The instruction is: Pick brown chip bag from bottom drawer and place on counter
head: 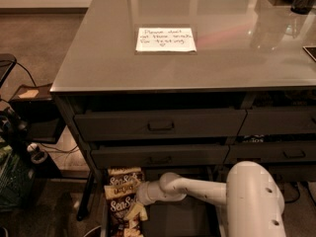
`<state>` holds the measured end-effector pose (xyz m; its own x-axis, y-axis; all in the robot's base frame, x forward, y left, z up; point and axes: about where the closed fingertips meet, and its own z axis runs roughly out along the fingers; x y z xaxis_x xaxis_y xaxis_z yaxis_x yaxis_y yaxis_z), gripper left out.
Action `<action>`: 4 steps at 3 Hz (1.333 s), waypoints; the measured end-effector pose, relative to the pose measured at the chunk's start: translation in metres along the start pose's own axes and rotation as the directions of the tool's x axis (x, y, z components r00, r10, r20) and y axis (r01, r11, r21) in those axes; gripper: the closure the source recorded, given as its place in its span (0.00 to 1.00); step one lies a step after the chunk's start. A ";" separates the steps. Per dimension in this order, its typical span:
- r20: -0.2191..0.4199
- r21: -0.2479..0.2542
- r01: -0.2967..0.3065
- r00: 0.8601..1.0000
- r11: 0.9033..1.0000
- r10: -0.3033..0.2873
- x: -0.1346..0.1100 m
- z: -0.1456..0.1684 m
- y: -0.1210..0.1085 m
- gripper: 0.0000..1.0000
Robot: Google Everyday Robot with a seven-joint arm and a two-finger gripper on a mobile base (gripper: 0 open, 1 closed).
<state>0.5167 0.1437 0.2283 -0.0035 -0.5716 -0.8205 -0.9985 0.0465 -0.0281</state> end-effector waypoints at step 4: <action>-0.054 -0.070 0.033 0.998 0.997 -0.037 0.047 0.028 0.008 0.42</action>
Offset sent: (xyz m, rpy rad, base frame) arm 0.0082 -0.0004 -0.0545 -0.0203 -0.0066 0.0540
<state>0.5104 0.1400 0.1732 0.0305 -0.6164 -0.7869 -0.9994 -0.0296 -0.0155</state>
